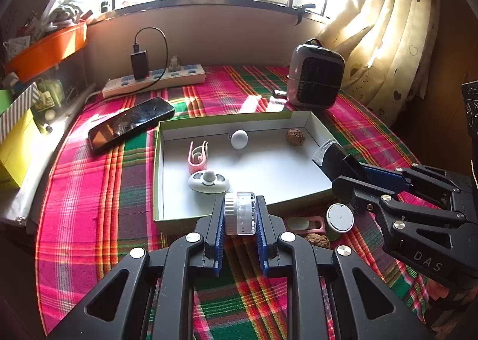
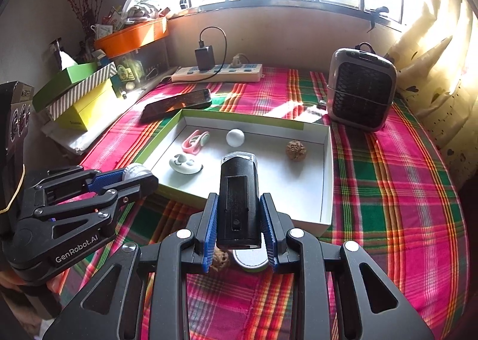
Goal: Organize objects
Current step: 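Carry the white jar and black device over the box with both grippers, then open both grippers to drop the white jar and black device into the box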
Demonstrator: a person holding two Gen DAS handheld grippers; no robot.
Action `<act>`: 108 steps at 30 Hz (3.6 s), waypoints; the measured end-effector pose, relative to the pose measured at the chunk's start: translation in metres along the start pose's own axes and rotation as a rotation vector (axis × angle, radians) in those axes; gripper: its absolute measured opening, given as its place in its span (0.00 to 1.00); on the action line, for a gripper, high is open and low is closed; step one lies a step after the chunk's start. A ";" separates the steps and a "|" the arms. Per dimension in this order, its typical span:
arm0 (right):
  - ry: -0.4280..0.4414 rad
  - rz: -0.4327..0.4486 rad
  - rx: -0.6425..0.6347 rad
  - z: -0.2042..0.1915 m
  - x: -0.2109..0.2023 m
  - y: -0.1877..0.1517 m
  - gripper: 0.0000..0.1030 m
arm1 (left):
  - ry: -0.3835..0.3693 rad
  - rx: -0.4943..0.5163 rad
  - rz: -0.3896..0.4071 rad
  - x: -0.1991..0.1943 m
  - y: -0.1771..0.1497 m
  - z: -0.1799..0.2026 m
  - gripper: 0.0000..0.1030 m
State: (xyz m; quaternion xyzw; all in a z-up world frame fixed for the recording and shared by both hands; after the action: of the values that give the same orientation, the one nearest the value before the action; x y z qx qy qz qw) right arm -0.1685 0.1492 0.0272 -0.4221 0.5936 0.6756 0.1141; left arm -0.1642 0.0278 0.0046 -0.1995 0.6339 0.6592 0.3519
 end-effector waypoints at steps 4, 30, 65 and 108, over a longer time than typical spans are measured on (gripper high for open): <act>-0.007 -0.006 0.007 0.009 0.006 0.008 0.28 | -0.006 0.003 -0.001 0.007 0.007 0.002 0.16; 0.000 -0.115 -0.034 0.038 0.074 0.033 0.28 | -0.014 0.031 -0.050 0.066 0.036 0.011 0.16; -0.006 -0.178 -0.097 0.045 0.117 0.029 0.28 | 0.029 0.067 -0.116 0.112 0.035 0.010 0.17; -0.026 -0.155 -0.071 0.049 0.114 0.026 0.28 | 0.041 0.068 -0.118 0.111 0.032 0.009 0.30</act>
State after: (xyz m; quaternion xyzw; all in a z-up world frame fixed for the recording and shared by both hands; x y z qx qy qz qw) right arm -0.2772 0.1466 -0.0377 -0.4618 0.5332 0.6909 0.1585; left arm -0.2602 0.0615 -0.0508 -0.2378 0.6503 0.6111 0.3836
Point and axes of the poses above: each gripper's, at about its wrist camera, not at the fingertips, and x roughly the way its jaws point, z to its right, y to its top, the point moved 8 cm from there along x, roughly the way its jaws point, and after that the axes turned 2 degrees about -x, right-handed, at the moved point
